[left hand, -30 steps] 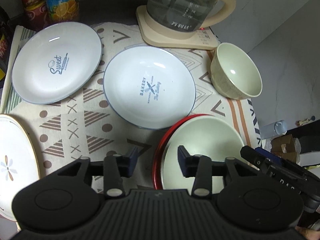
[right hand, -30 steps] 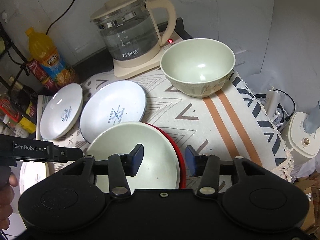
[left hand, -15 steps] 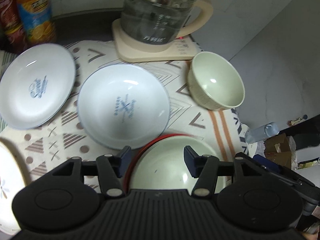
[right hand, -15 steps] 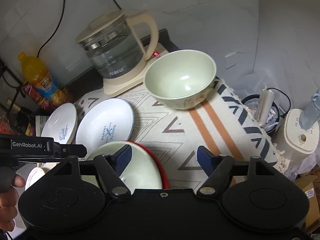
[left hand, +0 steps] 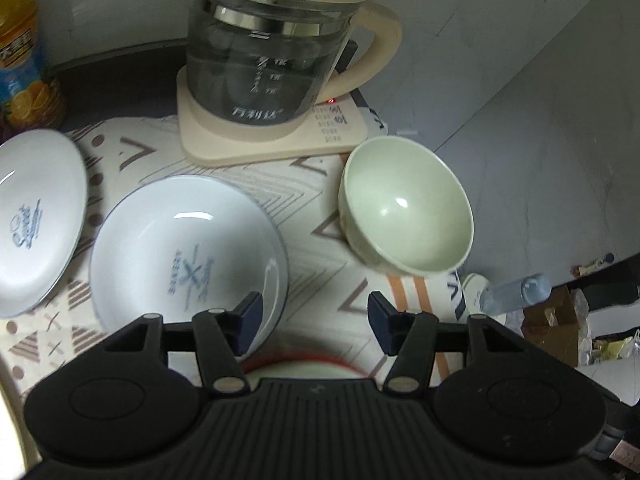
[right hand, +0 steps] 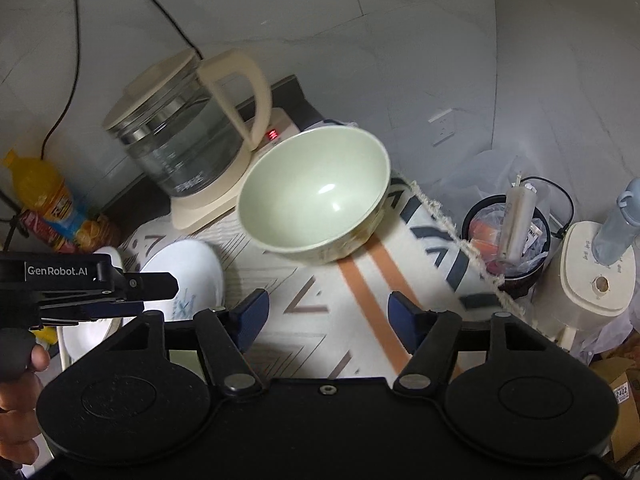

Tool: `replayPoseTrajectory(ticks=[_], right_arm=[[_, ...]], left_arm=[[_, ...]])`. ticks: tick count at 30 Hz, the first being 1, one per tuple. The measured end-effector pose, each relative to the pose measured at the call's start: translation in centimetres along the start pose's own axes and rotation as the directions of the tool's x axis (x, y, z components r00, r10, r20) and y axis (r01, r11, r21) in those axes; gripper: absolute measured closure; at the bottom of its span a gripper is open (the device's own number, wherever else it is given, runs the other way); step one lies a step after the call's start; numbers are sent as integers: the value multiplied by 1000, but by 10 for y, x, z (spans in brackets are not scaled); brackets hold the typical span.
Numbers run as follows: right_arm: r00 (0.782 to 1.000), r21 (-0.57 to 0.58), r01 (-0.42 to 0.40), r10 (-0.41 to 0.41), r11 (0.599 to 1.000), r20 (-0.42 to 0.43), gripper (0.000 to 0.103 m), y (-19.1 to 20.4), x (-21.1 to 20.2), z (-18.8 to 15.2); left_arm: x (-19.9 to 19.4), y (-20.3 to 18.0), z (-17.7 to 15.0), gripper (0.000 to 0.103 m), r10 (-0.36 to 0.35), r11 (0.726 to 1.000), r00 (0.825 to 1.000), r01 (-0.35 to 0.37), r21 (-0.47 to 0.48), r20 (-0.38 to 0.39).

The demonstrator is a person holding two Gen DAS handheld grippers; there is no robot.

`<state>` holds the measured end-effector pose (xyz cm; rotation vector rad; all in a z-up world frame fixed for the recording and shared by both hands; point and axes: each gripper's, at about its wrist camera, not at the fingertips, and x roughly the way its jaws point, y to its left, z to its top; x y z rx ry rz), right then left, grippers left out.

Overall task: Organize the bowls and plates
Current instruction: 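Close the right gripper on the small cream bowl rim while the left gripper grips it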

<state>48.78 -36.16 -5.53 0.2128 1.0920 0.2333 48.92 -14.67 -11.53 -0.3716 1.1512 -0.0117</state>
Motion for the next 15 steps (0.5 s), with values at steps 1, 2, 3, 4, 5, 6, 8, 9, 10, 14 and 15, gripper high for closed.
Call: replayPoseTrajectory(ticks=[1,2,3,4,5,6,8,9,10,14,15], right_arm=[[1000,2,2,-2,1000,2,39,-2,3,3],[1000,6,3,-3,1000,1,41,-5,6,7],[1000,11,4,-4,1000,-2,42,-8,9,10],[1000,17,4,-4,1000,-3,44,-11,12,13],[1000,21,4,-4,1000,-4,44,-14,16,17],[1000,24,5,-5,1000,-5,45,-17,19,19],[1000,29,6,-5,1000,-14,48,-22,27,25],[1000,34,5,-5,999,-16,48,-24,30,28],[1000,41,6,-5,999,-17,48,-27,33,31],[1000,66,8,-7,998,-21,48,-35,46,44],[1000,68,8,-7,998,-20,48,-36,49,47]], left_arm=[[4,-2,4,47,2,1000,1000,-2,-3,1],[7,-4,7,47,2,1000,1000,-2,-6,3],[10,-6,12,47,1,1000,1000,-1,-8,6],[14,-9,16,47,-1,1000,1000,1,-9,3],[17,-12,19,47,-3,1000,1000,3,-10,0],[21,-14,22,47,-5,1000,1000,5,-9,0],[28,-19,29,47,-2,1000,1000,2,-3,0],[32,-22,32,47,2,1000,1000,-2,-3,0],[37,-24,35,47,4,1000,1000,-4,-7,-2],[55,-30,45,47,14,1000,1000,-14,-20,-12],[61,-31,47,48,19,1000,1000,-19,-22,-16]])
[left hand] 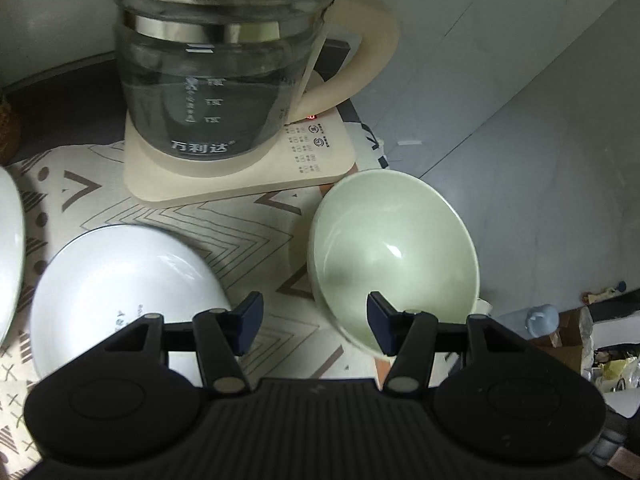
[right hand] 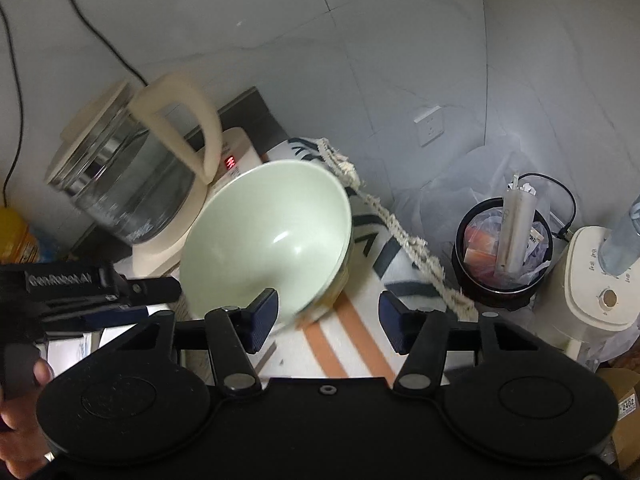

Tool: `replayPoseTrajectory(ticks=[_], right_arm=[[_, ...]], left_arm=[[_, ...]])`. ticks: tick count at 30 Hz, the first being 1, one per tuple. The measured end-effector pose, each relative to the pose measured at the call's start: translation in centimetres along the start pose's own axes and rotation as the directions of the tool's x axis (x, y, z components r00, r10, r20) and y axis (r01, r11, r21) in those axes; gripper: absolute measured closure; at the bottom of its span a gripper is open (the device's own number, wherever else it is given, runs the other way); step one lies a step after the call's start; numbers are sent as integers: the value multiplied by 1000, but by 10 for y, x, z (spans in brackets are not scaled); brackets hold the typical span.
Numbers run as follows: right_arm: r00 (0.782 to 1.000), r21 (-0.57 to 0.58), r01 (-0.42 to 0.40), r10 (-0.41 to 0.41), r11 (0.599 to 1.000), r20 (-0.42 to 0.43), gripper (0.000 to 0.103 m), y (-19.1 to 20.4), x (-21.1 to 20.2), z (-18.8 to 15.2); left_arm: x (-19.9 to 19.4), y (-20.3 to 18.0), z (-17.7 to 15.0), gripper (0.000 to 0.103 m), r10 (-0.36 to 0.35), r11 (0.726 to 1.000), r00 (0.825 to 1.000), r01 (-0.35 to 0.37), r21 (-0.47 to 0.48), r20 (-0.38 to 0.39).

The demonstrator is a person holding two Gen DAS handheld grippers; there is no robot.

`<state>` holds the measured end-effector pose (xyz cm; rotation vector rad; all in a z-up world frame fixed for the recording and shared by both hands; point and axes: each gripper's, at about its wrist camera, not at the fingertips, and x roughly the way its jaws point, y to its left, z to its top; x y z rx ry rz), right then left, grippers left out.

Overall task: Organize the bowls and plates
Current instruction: 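Close the right gripper on the small cream bowl rim while the left gripper grips it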

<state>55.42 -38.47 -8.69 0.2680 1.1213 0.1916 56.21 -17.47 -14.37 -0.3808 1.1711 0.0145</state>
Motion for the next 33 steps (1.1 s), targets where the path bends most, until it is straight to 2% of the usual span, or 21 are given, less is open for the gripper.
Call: replayPoseTrajectory(ticks=[10,14,18,20,23,25,28,31,33], right_arm=[[999,-11,24,-24,1000,-35,48,-5,36,14],[998,-1,32,-32,999,-55,53,-6,48,16],[997,11,36,-35,999,-68,62,-7,57,19],[997,5,39,-38,999,-71,71,-5,61,20],[993,-39,64,-67,997,-93,84,1,67,19],[992,-41,60,-64,997,-110,87,3,69,17],[992,-39,70,-74,997,-107,88,4,70,16],[992,-42,72,-76,997,-103,89,6,67,14],[992,-38,78,-81,996,-96,89,8,63,12]], left_arm=[[37,-10,5,51,59,998,998,-59,3,-31],[46,-8,7,52,70,998,997,-70,-8,-36],[53,-6,11,61,74,997,996,-75,-21,-40],[56,-5,12,67,58,998,997,-60,-29,-45],[62,-1,12,84,43,997,996,-48,-61,-72],[64,-2,11,93,27,998,996,-32,-62,-80],[64,-5,10,95,31,999,997,-34,-31,-73],[60,-5,10,96,44,996,997,-49,-69,-70],[55,-9,9,96,52,998,997,-54,-43,-59]])
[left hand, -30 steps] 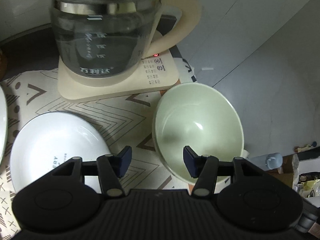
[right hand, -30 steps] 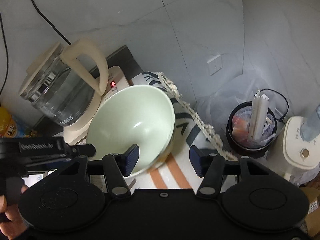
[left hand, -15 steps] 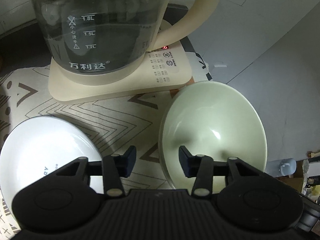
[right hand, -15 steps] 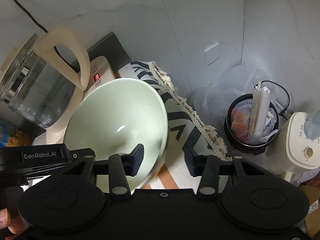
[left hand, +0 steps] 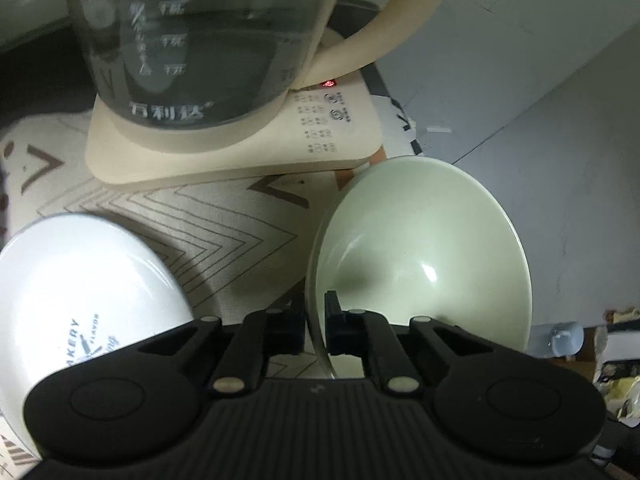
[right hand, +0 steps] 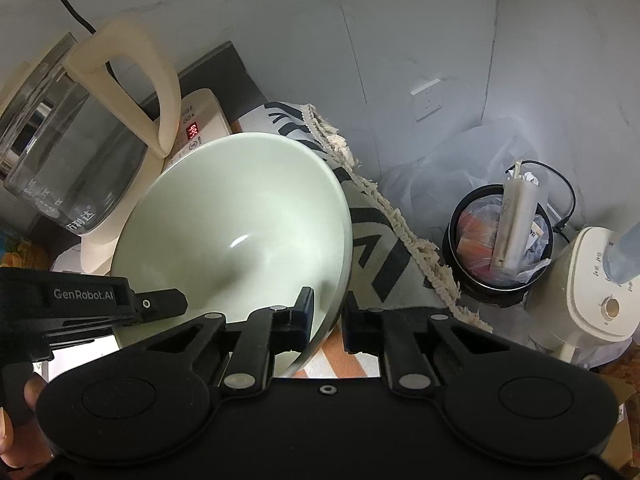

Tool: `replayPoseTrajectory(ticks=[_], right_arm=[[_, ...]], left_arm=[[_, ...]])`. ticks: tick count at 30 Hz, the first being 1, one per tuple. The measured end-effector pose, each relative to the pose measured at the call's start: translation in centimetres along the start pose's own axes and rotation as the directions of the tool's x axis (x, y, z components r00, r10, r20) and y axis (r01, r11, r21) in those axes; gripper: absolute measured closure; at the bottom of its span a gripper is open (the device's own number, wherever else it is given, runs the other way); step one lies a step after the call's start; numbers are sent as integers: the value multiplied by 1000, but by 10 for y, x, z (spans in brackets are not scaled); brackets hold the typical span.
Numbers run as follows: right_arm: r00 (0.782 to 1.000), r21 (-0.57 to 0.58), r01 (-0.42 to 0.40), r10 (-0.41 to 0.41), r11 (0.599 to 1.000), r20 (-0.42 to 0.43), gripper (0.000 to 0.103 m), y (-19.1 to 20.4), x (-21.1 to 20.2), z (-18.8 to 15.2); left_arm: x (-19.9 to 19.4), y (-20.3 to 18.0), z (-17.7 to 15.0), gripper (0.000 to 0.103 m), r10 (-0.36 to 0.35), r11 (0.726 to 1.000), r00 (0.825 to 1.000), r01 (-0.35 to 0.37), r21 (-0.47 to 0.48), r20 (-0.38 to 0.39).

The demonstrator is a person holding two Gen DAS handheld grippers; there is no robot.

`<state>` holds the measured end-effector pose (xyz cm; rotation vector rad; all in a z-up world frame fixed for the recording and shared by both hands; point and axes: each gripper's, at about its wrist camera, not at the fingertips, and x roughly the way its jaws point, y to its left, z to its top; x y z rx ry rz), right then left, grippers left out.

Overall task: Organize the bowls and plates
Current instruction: 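Close the right gripper on the small cream bowl rim while the left gripper grips it, then lift the small cream bowl with both grippers and carry it over the stacked bowls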

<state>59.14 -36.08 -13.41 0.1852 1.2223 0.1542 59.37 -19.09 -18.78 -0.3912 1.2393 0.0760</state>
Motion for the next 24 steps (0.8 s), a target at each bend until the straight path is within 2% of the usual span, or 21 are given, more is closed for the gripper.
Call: replayPoseTrajectory(ticks=[5,11,18,24], right_arm=[[1000,38,-24,23,999,18,89,0,-15,-4],[996,31,-38,35,999,77,89,12,-45,-14],[989,29,-51,47,998,143,89,22,-82,-28],[985,74,-78,65,994,159,88,29,-107,-39]], left_arm=[[-20,4,-6,96,-14,1000,1000,14,13,22],[-57,6,-15,96,-28,999,997,25,35,78],[-96,12,-26,95,-73,997,992,69,40,103],[-120,19,-37,95,-92,995,989,87,51,118]])
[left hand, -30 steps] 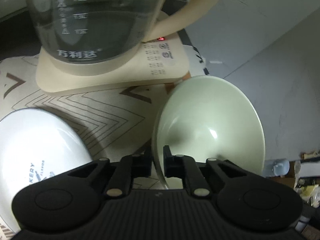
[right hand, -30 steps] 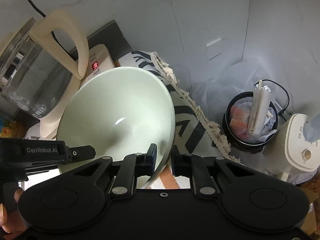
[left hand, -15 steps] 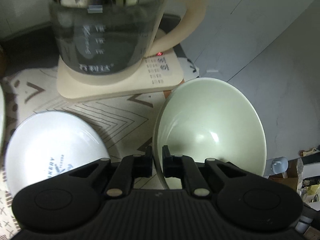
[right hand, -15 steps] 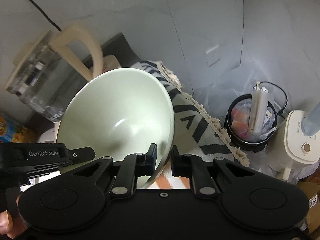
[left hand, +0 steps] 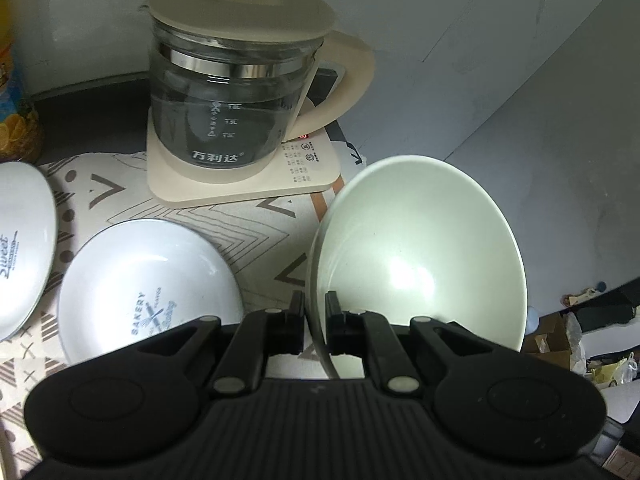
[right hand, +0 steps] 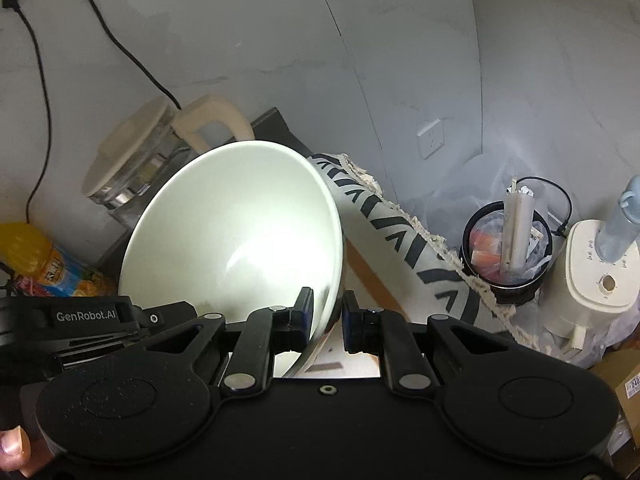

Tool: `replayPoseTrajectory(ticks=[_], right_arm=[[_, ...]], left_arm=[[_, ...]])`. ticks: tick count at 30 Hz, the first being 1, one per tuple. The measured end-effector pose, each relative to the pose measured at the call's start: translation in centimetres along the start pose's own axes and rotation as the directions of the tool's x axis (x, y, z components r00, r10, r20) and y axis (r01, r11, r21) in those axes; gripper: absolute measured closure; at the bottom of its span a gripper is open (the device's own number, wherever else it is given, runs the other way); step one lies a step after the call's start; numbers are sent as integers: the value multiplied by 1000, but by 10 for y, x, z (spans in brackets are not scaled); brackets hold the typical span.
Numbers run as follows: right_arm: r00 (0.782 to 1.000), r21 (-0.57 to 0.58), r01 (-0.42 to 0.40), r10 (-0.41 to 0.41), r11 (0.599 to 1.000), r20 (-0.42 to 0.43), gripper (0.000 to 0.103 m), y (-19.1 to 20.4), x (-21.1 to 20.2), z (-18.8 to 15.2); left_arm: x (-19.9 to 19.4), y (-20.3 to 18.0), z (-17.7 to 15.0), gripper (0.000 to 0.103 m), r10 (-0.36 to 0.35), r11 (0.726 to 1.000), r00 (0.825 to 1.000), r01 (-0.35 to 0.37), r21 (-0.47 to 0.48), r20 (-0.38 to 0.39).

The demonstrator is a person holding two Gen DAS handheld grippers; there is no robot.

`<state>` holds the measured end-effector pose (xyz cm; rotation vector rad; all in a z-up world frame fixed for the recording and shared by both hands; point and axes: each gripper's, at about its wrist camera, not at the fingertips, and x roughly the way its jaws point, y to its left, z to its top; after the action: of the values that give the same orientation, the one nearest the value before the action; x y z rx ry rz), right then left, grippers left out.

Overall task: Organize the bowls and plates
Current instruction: 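Lift the small cream bowl with both grippers and carry it over the stacked bowls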

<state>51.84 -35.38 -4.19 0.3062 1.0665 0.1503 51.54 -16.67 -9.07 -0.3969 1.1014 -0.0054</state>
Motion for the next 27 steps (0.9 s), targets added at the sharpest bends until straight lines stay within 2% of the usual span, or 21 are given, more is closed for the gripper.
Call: replayPoseTrajectory(ticks=[14,27], right_arm=[[998,-9,-16,16,1000,54,87,22,-44,-36],[998,-24,3,-2,1000,64,87,32,-67,-72]], left_arm=[[-50,27,-32,95,-48,999,999,48,6,6],[-68,49,-61,94,-91,996,995,92,12,-29]])
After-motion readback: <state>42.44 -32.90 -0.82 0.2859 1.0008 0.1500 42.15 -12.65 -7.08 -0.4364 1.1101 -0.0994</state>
